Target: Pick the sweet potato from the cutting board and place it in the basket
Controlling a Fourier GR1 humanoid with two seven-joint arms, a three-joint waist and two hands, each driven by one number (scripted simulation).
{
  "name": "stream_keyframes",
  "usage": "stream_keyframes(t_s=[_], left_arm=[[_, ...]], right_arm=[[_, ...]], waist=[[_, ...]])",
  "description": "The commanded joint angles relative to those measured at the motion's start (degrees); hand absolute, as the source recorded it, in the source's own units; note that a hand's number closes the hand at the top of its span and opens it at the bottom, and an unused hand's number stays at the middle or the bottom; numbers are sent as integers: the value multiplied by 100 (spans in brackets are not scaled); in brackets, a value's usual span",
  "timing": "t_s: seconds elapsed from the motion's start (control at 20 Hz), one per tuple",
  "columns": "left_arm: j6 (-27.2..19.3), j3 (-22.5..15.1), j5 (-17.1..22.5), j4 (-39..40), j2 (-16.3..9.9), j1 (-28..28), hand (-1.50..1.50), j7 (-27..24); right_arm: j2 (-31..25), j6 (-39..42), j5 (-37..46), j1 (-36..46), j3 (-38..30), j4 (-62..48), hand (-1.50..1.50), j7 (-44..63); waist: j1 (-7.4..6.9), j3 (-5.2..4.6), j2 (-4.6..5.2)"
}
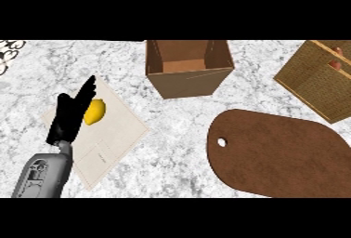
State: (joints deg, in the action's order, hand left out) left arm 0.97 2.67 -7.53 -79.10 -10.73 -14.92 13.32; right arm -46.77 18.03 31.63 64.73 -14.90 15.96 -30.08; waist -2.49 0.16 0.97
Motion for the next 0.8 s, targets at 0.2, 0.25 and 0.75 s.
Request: stream_keyframes(t_s=[0.2, 0.25, 0.75], left_arm=[[8, 7, -19, 79, 23, -25, 0, -75], [-85, -8, -82, 0, 37, -166, 0, 74], [104, 145, 95, 120, -76, -130, 0, -124]], right_arm=[[-728, -138, -543, 158, -769, -528, -150, 340], [-906, -116, -630, 104, -881, -596, -150, 382], [-1971, 552, -992, -479, -1341, -1023, -150, 294]], waist=[[10, -1, 28], [26, 3, 29], [-54, 33, 124]])
